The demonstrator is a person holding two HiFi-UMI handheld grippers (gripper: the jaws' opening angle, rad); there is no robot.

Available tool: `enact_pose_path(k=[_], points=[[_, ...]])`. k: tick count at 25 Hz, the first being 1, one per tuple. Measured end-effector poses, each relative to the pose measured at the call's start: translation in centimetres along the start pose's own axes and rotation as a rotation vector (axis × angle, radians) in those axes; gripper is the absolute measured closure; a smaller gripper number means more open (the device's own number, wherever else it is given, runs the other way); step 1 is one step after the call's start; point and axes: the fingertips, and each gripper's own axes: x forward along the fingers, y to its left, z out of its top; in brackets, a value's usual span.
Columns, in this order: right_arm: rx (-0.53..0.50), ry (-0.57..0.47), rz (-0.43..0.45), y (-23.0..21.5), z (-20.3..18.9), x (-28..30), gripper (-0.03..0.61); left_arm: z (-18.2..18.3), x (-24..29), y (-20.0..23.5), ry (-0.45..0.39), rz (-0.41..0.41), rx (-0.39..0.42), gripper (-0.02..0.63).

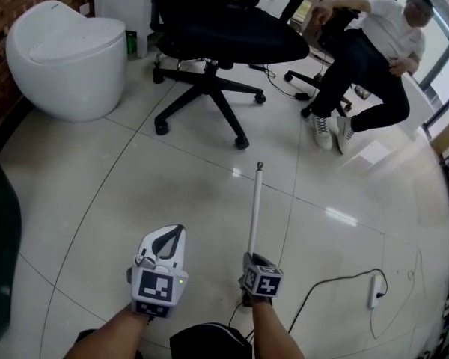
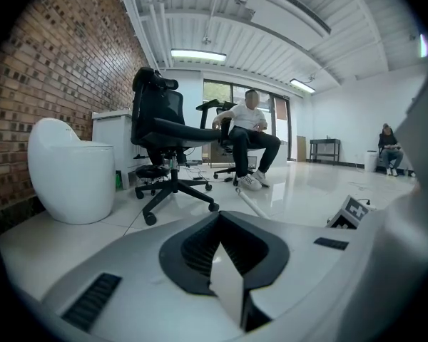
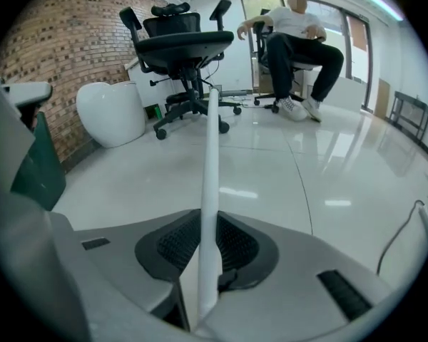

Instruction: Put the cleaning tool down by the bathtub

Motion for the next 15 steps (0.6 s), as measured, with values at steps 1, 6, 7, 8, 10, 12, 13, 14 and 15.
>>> enact_pose_path(k=[1, 6, 7, 8, 10, 12, 13, 14, 15], points=[[-0.006, -0.012, 0.001, 0.3, 0.6, -0.7, 0.486, 0.0, -0.2, 0.2, -0.002, 0.001, -0.003, 0.609], [-0.029, -0.058, 0.01, 2.7, 4.4, -5.3, 0.486, 2.3, -3.0, 2.1, -0.056, 0.04, -0.062, 0.609], [-0.038, -0.068, 0.018, 3.3, 5.4, -6.3, 0.486, 2.9, -3.7, 2.6, -0.061, 0.056, -0.068, 0.609], [-0.048, -0.076, 0.025, 3.9, 6.3, -7.4, 0.486, 3.5, -4.3, 2.9, -0.059, 0.066, -0.066, 0.609], [-0.062, -0.091, 0.037, 4.9, 8.2, -10.0, 0.486, 4.8, -5.7, 2.9, -0.04, 0.066, -0.046, 0.609], [-0.061, -0.103, 0.051, 6.0, 10.0, -13.0, 0.486, 6.4, -7.3, 2.6, -0.015, 0.061, -0.027, 0.609], [-0.059, -0.108, 0.061, 6.7, 11.0, -14.5, 0.486, 7.4, -8.2, 2.5, -0.007, 0.062, -0.023, 0.609], [-0.056, -0.113, 0.072, 7.3, 12.1, -16.0, 0.486, 8.6, -9.1, 2.5, 0.001, 0.066, -0.022, 0.609], [-0.053, -0.117, 0.082, 8.0, 13.2, -17.5, 0.486, 9.9, -10.0, 2.5, 0.008, 0.069, -0.022, 0.609]])
